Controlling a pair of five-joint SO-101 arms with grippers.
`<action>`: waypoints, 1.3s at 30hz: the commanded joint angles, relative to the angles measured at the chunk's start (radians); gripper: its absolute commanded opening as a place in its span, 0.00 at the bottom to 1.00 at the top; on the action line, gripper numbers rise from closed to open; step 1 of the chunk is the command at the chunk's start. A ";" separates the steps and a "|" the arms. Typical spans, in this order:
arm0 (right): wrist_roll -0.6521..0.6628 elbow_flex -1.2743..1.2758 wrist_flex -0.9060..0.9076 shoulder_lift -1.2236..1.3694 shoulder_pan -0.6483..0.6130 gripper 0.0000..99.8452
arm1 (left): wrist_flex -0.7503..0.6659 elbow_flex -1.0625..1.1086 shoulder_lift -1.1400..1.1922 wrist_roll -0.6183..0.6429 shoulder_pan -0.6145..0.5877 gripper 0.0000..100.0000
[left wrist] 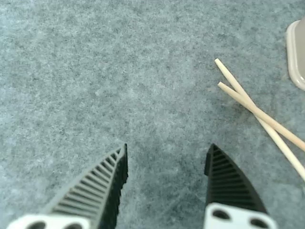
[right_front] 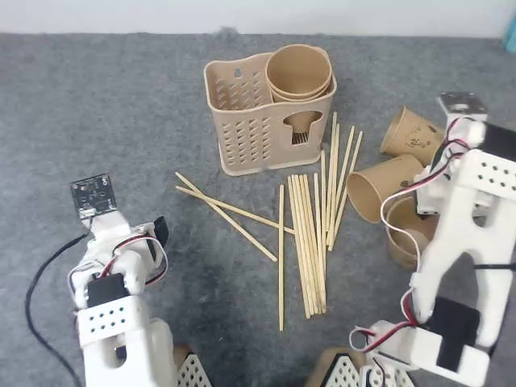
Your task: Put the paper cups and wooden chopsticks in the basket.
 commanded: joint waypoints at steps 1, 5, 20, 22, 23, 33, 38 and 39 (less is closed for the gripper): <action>-0.014 -0.043 0.042 -0.047 -0.015 0.26 | -0.021 -0.002 -0.018 -0.012 -0.006 0.25; -0.014 -0.043 0.042 -0.156 -0.007 0.26 | -0.021 -0.002 -0.018 -0.012 -0.006 0.25; -0.114 0.153 -0.039 -0.255 0.134 0.26 | -0.021 -0.002 -0.018 -0.012 -0.006 0.25; -0.118 0.199 -0.084 -0.220 0.134 0.26 | -0.021 -0.002 -0.018 -0.012 -0.006 0.25; -0.120 0.216 -0.113 -0.200 0.134 0.26 | -0.021 -0.002 -0.018 -0.012 -0.006 0.25; -0.121 0.253 -0.226 0.031 0.182 0.25 | -0.021 -0.002 -0.018 -0.012 -0.008 0.25; -0.114 0.222 -0.228 0.087 0.183 0.08 | -0.021 -0.002 -0.018 -0.012 -0.008 0.25; -0.114 0.209 -0.225 0.090 0.183 0.02 | -0.021 -0.002 -0.018 -0.012 -0.008 0.25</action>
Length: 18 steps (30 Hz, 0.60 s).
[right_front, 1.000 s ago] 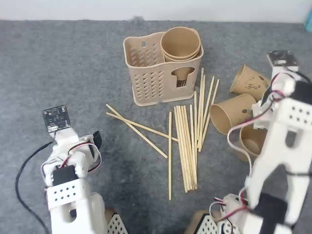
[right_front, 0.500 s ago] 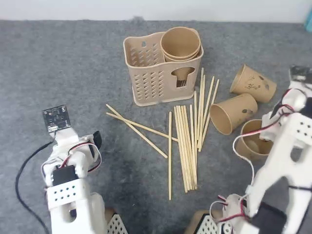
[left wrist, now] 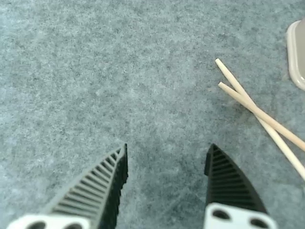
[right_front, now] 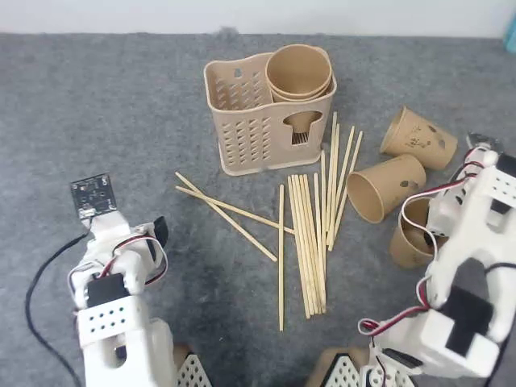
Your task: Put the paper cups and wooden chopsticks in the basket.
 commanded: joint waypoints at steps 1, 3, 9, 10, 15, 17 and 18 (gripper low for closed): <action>-0.002 -0.068 0.001 -0.004 0.018 0.00 | -0.021 -0.002 -0.018 -0.012 -0.006 0.25; -0.002 -0.091 0.039 -0.013 0.030 0.02 | -0.021 -0.002 -0.018 -0.012 -0.006 0.25; -0.002 -0.298 0.196 -0.056 0.039 0.01 | -0.020 -0.002 -0.018 -0.012 -0.006 0.25; -0.002 -0.342 0.229 -0.064 0.038 0.01 | -0.020 -0.002 -0.018 -0.012 -0.006 0.25; -0.009 -0.523 0.259 -0.110 0.031 0.01 | -0.020 -0.002 -0.018 -0.012 -0.006 0.25; -0.009 -0.588 0.259 -0.127 0.007 0.01 | -0.020 -0.002 -0.018 -0.012 -0.006 0.25; -0.009 -0.618 0.257 -0.136 -0.007 0.01 | -0.020 -0.002 -0.018 -0.012 -0.006 0.25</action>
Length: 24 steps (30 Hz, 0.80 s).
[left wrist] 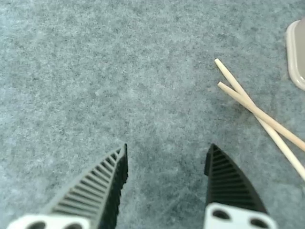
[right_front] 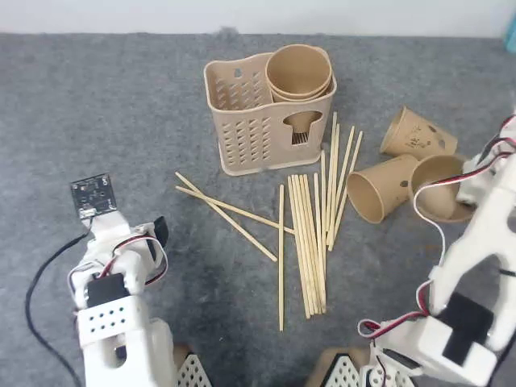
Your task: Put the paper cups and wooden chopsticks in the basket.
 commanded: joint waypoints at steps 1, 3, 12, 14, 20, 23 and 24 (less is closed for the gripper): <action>-0.009 -0.150 0.041 -0.081 -0.047 0.01 | -0.020 -0.002 -0.018 -0.012 -0.006 0.25; -0.011 -0.221 0.041 -0.085 -0.087 0.01 | -0.020 -0.002 -0.018 -0.012 -0.006 0.25; -0.137 -0.542 0.036 -0.042 -0.389 0.01 | -0.020 -0.002 -0.018 -0.012 -0.006 0.25; -0.143 -0.631 0.035 -0.010 -0.463 0.01 | -0.021 -0.002 -0.018 -0.012 -0.006 0.25; -0.169 -0.875 -0.033 0.113 -0.601 0.01 | -0.023 -0.002 -0.018 -0.012 -0.005 0.25; -0.169 -0.911 -0.067 0.183 -0.653 0.01 | -0.025 -0.002 -0.018 -0.012 -0.005 0.25; -0.170 -0.911 -0.077 0.206 -0.665 0.01 | -0.025 -0.002 -0.018 -0.012 -0.005 0.25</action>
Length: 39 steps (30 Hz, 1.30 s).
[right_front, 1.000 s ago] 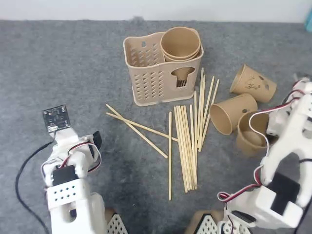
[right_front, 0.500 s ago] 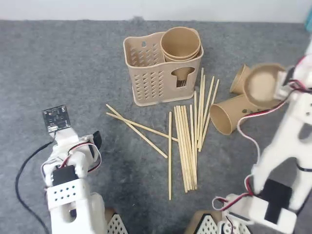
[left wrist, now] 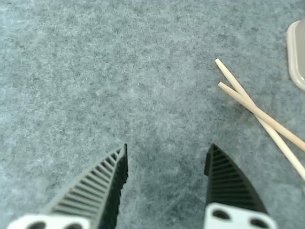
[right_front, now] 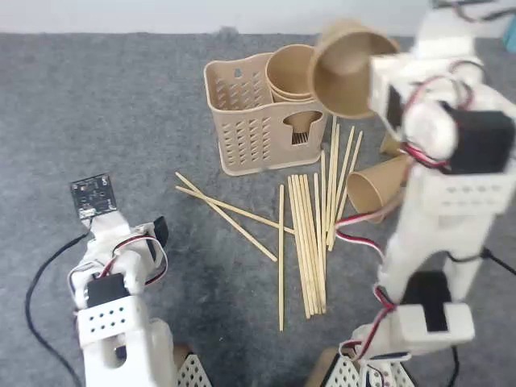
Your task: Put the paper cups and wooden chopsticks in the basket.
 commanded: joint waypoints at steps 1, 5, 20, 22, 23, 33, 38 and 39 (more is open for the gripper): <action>-0.015 -0.055 -0.048 0.058 -0.050 0.01 | -0.025 -0.002 -0.018 -0.012 -0.005 0.25; -0.017 -0.057 -0.058 0.125 -0.071 0.01 | -0.026 -0.002 -0.018 -0.012 0.000 0.25; -0.018 -0.052 -0.120 0.242 -0.091 0.16 | -0.026 -0.002 -0.018 -0.012 0.002 0.25; -0.035 -0.054 -0.131 0.240 -0.093 0.24 | -0.026 -0.002 -0.018 -0.012 0.002 0.25; -0.057 -0.057 -0.140 0.236 -0.093 0.27 | -0.026 -0.002 -0.018 -0.012 0.002 0.25; -0.103 -0.233 -0.041 0.133 -0.076 0.33 | -0.026 -0.002 -0.018 -0.012 0.000 0.25; -0.103 -0.250 0.082 0.050 -0.094 0.25 | -0.026 -0.002 -0.018 -0.012 0.000 0.25; -0.103 -0.215 0.081 0.024 -0.094 0.20 | -0.026 -0.002 -0.018 -0.012 0.000 0.25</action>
